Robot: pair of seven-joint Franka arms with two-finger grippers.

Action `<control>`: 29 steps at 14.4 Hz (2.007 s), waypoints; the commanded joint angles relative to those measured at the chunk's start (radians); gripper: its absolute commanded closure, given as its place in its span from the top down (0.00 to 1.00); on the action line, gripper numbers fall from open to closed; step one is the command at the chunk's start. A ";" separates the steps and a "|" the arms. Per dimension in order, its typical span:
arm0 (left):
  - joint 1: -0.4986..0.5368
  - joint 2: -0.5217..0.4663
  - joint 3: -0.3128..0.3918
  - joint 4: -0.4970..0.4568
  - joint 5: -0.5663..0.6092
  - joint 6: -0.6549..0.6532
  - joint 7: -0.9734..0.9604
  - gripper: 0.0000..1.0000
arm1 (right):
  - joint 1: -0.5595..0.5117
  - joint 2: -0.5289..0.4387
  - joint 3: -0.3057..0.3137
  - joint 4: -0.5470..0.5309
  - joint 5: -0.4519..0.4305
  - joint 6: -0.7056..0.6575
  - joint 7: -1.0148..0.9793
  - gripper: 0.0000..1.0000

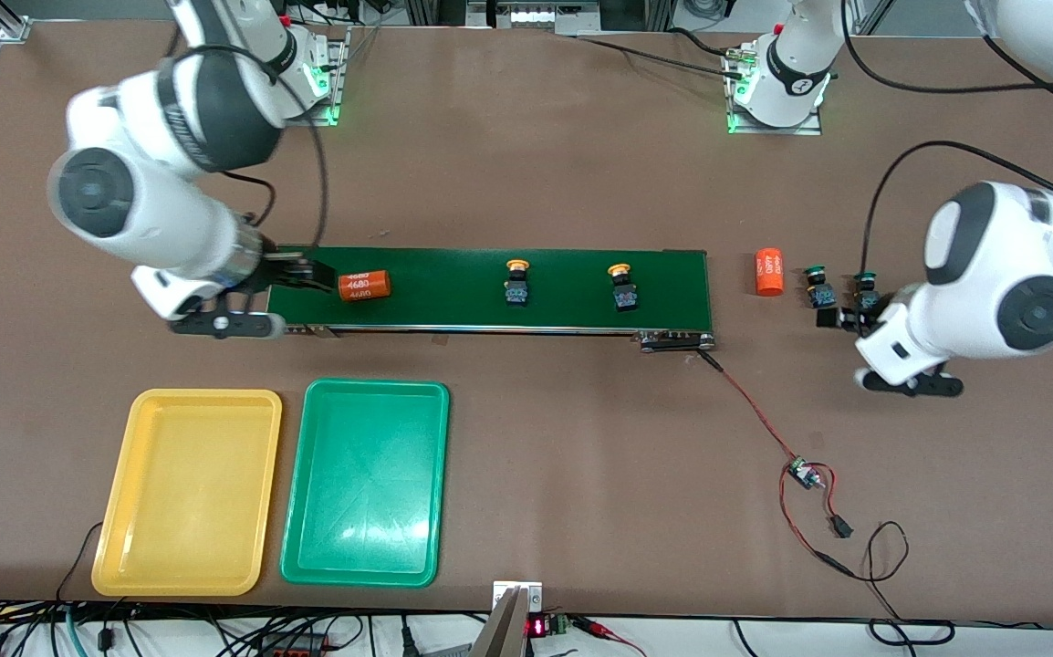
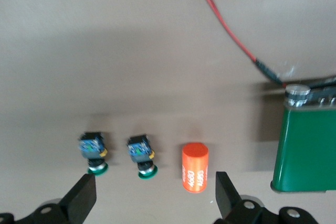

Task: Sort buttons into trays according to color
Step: 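Grasp the orange button with the right gripper while the left gripper reaches the cylinder, then carry the button toward the yellow tray while the left gripper grasps the cylinder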

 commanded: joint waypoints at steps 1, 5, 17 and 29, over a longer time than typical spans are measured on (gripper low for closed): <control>-0.112 -0.183 0.128 -0.297 -0.048 0.139 0.029 1.00 | 0.088 0.022 -0.009 -0.028 0.005 0.044 0.051 1.00; -0.120 -0.171 0.134 -0.513 -0.048 0.356 0.053 1.00 | 0.174 0.084 -0.009 -0.026 0.007 0.130 0.183 1.00; -0.159 -0.021 0.136 -0.551 -0.159 0.497 0.102 0.65 | 0.318 0.239 -0.007 -0.011 0.005 0.303 0.281 1.00; -0.169 -0.070 0.120 -0.265 -0.153 0.194 0.409 0.15 | 0.337 0.296 -0.007 -0.013 0.001 0.303 0.272 0.88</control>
